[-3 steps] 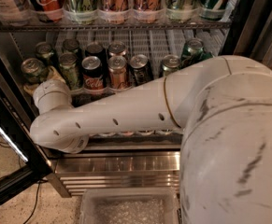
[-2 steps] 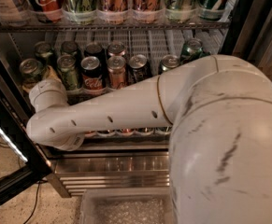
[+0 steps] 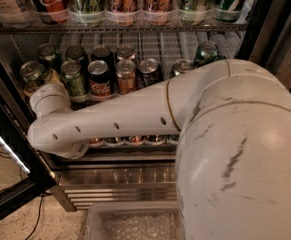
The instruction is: Pick green can from middle shelf of fridge
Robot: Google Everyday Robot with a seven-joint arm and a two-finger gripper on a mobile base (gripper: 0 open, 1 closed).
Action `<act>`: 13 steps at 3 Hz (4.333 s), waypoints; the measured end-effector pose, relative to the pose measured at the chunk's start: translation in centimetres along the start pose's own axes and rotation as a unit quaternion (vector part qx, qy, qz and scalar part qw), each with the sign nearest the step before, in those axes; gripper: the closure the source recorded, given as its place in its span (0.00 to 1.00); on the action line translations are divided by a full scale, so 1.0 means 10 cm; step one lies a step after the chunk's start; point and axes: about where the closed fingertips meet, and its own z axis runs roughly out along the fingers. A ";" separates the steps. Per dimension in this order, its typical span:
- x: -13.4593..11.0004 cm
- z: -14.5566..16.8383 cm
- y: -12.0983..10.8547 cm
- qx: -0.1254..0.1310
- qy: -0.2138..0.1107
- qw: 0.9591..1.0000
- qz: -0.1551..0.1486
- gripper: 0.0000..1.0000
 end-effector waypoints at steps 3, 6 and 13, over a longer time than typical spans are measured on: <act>-0.05 -0.07 0.07 -0.017 -0.007 1.000 0.005 1.00; -0.09 -0.10 0.03 -0.025 -0.015 1.000 0.011 1.00; -1.28 -1.21 -0.92 -0.057 -0.137 0.989 -0.002 1.00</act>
Offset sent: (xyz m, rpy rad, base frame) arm -0.1188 -0.0639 -0.0328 0.1663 0.2991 0.4866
